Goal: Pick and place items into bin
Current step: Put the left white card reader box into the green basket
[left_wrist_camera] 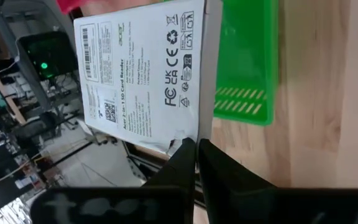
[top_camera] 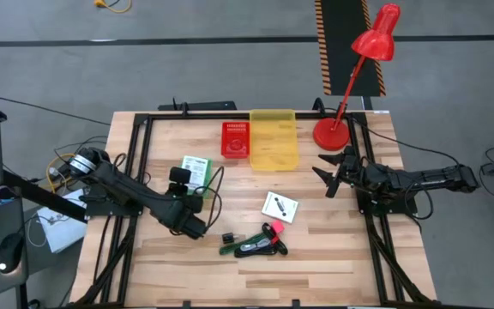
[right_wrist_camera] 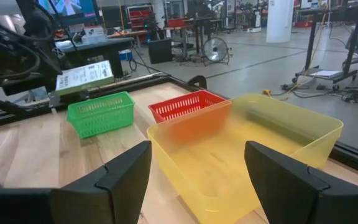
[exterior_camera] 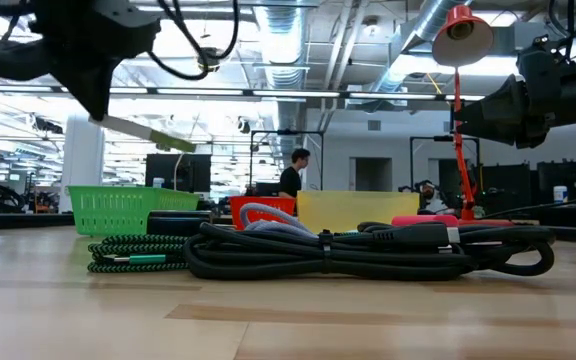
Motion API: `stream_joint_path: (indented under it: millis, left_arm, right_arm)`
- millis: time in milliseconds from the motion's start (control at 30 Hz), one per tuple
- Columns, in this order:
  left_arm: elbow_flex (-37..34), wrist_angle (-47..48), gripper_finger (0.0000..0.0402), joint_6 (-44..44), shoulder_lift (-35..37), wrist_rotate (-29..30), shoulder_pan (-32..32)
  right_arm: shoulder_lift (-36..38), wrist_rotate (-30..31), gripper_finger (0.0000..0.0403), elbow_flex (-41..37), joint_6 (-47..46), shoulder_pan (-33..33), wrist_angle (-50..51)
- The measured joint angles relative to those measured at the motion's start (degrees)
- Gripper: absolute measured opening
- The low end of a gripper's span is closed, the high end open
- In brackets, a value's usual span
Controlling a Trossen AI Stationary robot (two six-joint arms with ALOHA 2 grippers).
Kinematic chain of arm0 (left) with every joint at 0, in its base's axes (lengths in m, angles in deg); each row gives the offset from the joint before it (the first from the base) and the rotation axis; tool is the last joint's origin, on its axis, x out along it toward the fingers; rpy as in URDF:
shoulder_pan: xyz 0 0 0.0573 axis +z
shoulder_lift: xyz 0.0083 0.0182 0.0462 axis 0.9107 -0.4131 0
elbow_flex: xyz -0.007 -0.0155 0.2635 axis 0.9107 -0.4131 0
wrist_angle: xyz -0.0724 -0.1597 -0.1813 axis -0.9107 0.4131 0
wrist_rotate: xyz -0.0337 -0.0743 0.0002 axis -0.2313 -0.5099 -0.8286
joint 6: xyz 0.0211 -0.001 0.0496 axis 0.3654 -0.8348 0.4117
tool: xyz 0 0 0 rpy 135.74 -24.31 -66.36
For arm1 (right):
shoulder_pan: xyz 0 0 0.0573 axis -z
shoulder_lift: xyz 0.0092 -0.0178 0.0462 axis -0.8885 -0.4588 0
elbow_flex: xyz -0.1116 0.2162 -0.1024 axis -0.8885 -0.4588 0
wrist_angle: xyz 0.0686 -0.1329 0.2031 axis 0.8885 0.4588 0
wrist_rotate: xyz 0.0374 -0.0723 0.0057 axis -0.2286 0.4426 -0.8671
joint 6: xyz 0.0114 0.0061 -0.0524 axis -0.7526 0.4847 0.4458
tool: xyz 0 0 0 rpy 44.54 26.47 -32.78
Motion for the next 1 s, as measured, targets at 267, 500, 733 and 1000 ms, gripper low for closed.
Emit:
stream_joint_path:
  millis: [267,500,733,1000]
  left_arm:
    - [-5.92,-4.22,0.0000,0.41,1.47,-0.41,2.96]
    - [-8.49,-7.84,0.0000,2.84,1.47,-1.01,5.21]
    - [-8.47,-8.96,0.0000,3.58,1.46,-1.07,5.90]
    - [-8.47,-9.73,0.0000,3.92,1.45,-1.12,5.94]
  right_arm:
    - [0.00,0.00,0.0255,0.01,0.00,-0.01,0.00]
    - [0.00,0.00,0.0255,0.01,0.00,0.00,0.00]
    - [0.00,0.01,0.0255,0.01,0.01,-0.01,0.00]
    - [0.02,0.00,0.0255,0.02,0.00,0.00,-0.02]
